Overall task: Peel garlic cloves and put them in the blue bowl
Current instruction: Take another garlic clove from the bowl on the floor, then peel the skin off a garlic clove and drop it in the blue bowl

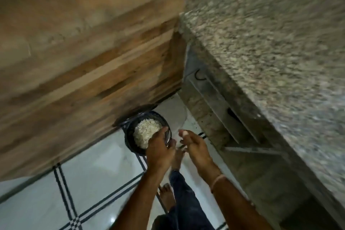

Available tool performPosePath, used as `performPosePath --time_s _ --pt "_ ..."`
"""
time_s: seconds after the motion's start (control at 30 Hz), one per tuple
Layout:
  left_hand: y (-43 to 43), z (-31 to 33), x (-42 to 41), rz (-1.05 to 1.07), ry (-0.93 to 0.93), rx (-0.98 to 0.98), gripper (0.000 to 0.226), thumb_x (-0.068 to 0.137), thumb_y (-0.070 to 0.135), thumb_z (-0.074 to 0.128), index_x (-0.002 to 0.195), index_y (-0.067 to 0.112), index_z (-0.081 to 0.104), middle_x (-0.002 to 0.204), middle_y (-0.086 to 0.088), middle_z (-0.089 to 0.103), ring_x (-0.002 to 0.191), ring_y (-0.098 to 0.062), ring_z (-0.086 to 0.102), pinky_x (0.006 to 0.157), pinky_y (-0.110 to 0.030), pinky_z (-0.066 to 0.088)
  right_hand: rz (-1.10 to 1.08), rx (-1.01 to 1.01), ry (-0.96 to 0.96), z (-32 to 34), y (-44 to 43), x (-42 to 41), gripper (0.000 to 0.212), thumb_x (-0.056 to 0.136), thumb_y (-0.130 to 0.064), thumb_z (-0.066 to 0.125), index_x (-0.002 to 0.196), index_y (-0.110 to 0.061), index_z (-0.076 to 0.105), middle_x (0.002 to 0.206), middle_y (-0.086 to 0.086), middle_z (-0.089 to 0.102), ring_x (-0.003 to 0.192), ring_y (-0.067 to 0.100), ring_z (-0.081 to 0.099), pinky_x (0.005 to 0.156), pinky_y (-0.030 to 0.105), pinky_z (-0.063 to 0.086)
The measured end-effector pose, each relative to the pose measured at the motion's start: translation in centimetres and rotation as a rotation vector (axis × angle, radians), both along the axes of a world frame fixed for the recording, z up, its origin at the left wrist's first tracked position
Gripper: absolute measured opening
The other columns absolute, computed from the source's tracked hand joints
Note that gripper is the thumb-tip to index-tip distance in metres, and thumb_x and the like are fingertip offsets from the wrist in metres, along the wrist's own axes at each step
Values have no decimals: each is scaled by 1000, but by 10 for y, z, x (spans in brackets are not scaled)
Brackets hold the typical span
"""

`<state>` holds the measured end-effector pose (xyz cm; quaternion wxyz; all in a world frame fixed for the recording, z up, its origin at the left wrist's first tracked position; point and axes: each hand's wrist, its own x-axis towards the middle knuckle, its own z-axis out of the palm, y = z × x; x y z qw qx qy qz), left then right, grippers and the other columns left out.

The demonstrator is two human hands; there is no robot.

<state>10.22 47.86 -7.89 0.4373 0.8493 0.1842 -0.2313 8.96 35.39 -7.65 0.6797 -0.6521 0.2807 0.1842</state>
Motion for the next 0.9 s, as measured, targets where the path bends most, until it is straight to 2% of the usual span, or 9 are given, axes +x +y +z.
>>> performPosePath --time_s 0.07,0.13,0.27,0.33,0.4,0.57,0.7,0.83,0.9 --pt "-33 39 -8 -179 -147 80 47 98 30 65 144 26 56 145 1 59 135 -21 53 112 -37 44 -31 -114 -135 33 -37 -31 24 106 -36 53 116 -28 73 110 -18 73 104 -1 68 93 22 55" --pt "-74 70 -17 -306 -281 103 43 100 30 64 142 28 57 142 3 59 133 -19 52 108 -34 44 -77 -228 -246 60 -74 -60 32 104 -43 52 123 -26 72 117 -17 73 110 -1 66 99 28 54" --pt "-164 104 -32 -489 -429 47 39 100 28 63 139 31 59 140 4 59 131 -19 53 108 -44 46 -242 -396 -381 84 -153 -101 24 105 -41 54 118 -33 72 114 -17 73 108 0 67 93 30 56" --pt "-214 113 -39 -565 -506 26 37 99 26 65 136 29 63 137 5 62 125 -18 57 103 -40 49 -317 -468 -420 93 -200 -116 22 106 -40 55 120 -34 71 116 -18 72 110 0 66 94 31 56" --pt "-263 116 -45 -614 -523 0 36 97 21 67 133 28 64 134 6 64 120 -17 60 98 -31 50 -357 -538 -436 95 -247 -127 22 105 -32 56 122 -32 70 121 -17 71 112 -2 65 95 28 55" --pt "-380 101 -69 -756 -495 -46 37 93 16 70 129 25 66 117 13 62 110 -15 63 93 -36 55 -399 -712 -361 88 -364 -169 26 105 -20 59 128 -25 70 124 -12 68 104 2 65 89 35 57" --pt "-442 85 -75 -874 -485 -25 37 88 11 72 122 23 67 113 4 63 103 -19 63 85 -43 57 -462 -902 -281 74 -430 -195 35 98 -10 57 129 -24 67 123 -5 65 105 17 66 88 42 57" --pt "-471 69 -77 -1092 -496 0 35 85 16 74 117 28 65 110 6 60 104 -17 60 81 -41 56 -520 -1089 -102 58 -472 -208 34 101 -14 63 133 -26 66 127 0 60 115 26 57 88 36 51" --pt "-478 63 -78 -1149 -539 16 29 88 20 74 113 32 63 106 10 59 102 -15 58 76 -38 55 -505 -1135 -17 49 -484 -209 33 103 -21 65 135 -26 66 135 3 61 119 29 53 93 39 52"
